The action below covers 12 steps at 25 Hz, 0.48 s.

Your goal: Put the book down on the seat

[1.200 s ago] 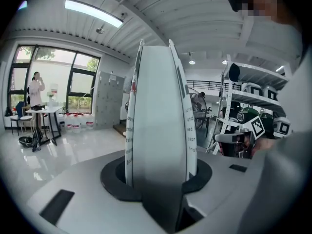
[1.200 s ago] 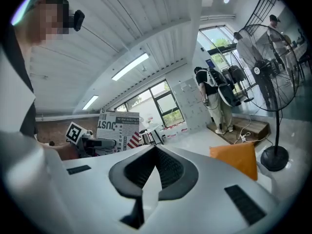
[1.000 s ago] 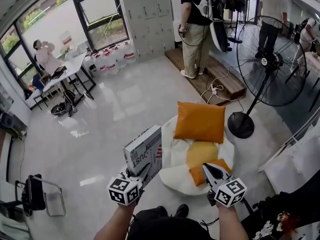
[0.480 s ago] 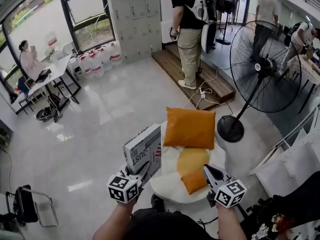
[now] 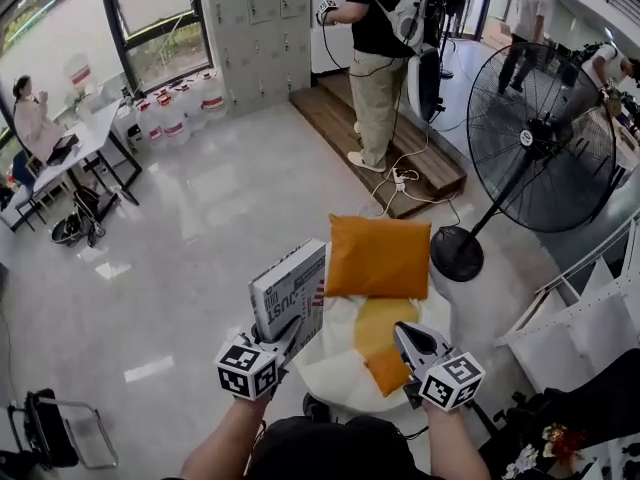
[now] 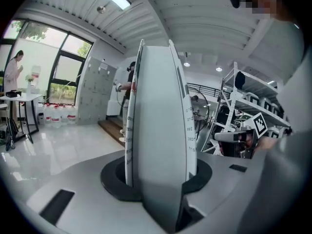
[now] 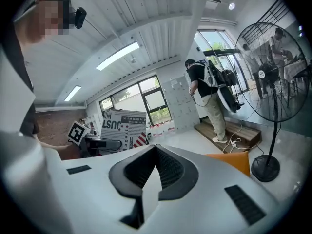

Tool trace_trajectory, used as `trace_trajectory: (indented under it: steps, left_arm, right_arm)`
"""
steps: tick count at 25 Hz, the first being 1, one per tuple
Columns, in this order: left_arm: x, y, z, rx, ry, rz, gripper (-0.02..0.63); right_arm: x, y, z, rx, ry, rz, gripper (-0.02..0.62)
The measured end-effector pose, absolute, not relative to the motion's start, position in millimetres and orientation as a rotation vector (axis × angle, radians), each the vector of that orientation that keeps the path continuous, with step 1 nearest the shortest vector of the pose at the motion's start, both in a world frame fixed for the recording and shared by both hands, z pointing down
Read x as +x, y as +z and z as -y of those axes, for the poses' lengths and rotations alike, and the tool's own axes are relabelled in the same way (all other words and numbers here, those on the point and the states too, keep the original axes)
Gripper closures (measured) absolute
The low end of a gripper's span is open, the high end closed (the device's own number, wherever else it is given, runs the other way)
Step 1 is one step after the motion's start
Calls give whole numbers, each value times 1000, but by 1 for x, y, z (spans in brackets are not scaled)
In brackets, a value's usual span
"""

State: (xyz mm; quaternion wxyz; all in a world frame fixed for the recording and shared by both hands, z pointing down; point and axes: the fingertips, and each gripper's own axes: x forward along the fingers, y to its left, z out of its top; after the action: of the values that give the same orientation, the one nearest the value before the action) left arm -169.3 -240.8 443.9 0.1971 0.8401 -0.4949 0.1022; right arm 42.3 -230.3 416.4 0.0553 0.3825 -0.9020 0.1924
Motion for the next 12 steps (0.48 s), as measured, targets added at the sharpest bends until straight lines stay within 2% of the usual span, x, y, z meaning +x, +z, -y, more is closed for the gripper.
trace_trajectory:
  steps: [5, 12]
  left_arm:
    - [-179, 464, 257, 2343, 322, 1335, 451]
    - [-154, 474, 271, 2353, 361, 1275, 451]
  right_arm:
    - [29, 430, 239, 1188, 592, 2700, 580]
    - [55, 448, 252, 1257, 640, 2676, 580]
